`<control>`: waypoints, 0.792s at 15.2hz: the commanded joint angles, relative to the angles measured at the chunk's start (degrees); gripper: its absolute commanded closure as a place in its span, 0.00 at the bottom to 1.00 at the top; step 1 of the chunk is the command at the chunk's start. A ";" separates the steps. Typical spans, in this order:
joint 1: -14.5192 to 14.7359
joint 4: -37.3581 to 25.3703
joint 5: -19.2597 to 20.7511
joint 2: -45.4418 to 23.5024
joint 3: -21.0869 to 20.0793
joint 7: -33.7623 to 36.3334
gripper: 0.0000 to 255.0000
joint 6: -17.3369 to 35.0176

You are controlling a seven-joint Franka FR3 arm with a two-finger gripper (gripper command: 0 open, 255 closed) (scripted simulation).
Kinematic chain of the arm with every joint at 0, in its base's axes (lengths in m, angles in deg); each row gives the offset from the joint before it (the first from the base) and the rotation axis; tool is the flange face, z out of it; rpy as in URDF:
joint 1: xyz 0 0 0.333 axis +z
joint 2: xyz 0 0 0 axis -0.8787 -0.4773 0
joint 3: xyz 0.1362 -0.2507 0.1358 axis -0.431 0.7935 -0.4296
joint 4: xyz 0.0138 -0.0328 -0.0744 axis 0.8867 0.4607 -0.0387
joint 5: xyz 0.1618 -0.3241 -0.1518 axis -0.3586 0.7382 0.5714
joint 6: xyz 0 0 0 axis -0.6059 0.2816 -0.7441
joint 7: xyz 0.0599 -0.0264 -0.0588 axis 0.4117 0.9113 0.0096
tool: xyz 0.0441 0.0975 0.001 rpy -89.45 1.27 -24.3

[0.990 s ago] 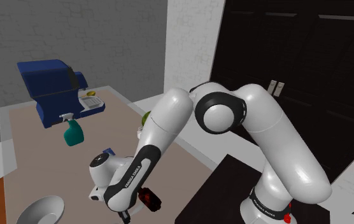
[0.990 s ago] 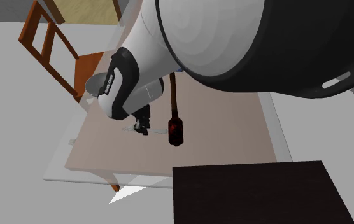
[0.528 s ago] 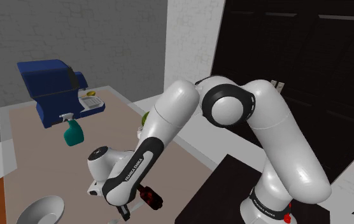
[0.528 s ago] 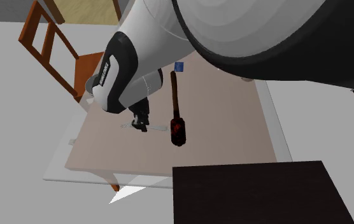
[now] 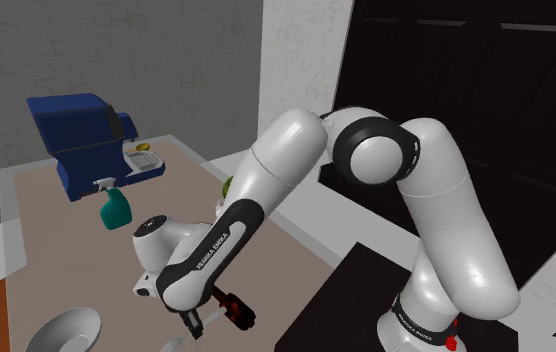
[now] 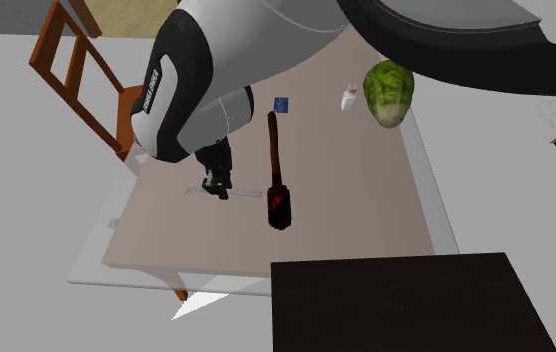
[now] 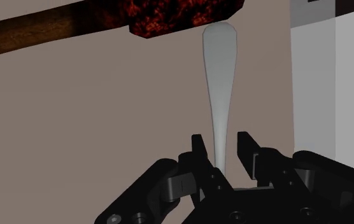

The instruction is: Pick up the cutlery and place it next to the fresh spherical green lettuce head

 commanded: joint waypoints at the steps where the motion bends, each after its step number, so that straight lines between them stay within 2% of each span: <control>1: -0.17 0.19 -0.22 1.23 -0.20 -0.08 1.00 -1.05; 12: -1.00 0.87 -1.59 7.82 -1.24 -0.51 1.00 -6.88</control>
